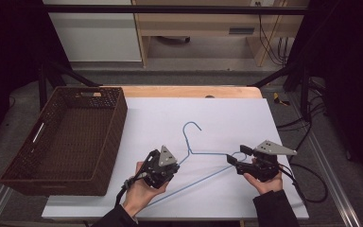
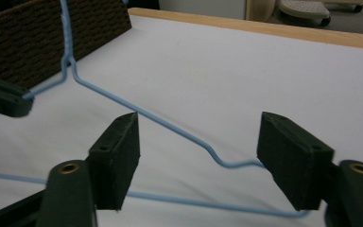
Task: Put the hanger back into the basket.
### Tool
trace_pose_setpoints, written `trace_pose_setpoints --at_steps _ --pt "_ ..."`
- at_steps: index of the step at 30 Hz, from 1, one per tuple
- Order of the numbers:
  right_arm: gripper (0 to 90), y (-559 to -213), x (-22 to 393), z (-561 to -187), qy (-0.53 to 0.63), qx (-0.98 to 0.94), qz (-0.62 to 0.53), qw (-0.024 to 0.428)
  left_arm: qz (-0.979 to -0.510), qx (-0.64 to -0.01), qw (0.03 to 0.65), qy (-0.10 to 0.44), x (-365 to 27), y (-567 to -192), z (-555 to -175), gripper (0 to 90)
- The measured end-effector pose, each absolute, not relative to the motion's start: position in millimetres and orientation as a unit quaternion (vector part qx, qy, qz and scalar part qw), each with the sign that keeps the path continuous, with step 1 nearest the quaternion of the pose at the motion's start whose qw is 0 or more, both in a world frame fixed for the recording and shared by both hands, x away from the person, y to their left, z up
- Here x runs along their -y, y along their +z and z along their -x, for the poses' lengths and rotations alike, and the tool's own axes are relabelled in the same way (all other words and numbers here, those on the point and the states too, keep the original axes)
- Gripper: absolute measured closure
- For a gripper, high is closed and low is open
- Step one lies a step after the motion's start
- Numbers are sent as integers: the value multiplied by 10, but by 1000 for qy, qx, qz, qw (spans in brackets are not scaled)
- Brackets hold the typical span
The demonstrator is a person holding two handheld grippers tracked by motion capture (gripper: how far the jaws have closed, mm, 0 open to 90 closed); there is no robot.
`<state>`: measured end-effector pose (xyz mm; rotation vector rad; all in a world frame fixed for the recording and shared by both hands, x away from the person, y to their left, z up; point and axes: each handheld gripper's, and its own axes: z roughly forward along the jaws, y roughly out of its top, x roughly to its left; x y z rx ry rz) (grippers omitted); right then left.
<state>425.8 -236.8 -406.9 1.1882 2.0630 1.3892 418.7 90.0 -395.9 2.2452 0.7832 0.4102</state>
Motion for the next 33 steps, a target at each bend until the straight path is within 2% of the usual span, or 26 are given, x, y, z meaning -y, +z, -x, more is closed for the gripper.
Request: trace_pose_setpoints --at_steps 2,3,4,5,7,24,33 --pt "275 -4072 2379 -4253 495 -734 -424 191 -868 -303 358 162 -926 -3930 -4186 872" --pt "231 -4076 2409 -4248 491 -736 -424 195 -865 -304 363 168 -968 -3882 -4182 872" --pt "231 -4076 2409 -4248 491 -736 -424 195 -865 -304 363 168 -968 -3882 -4182 872" --pt "187 -4066 2431 -4241 485 -736 -427 203 -861 -305 368 173 -1010 -3836 -4183 872" --pt "156 -4049 2458 -4230 483 -735 -428 208 -857 -308 373 177 -1063 -3781 -4181 872" --pt "46 -4114 2525 -4254 466 -741 -433 214 -824 -337 399 221 -1478 -3431 -4219 873" --pt "25 -4126 2531 -4253 464 -743 -429 221 -818 -336 405 234 -1616 -3272 -4209 873"
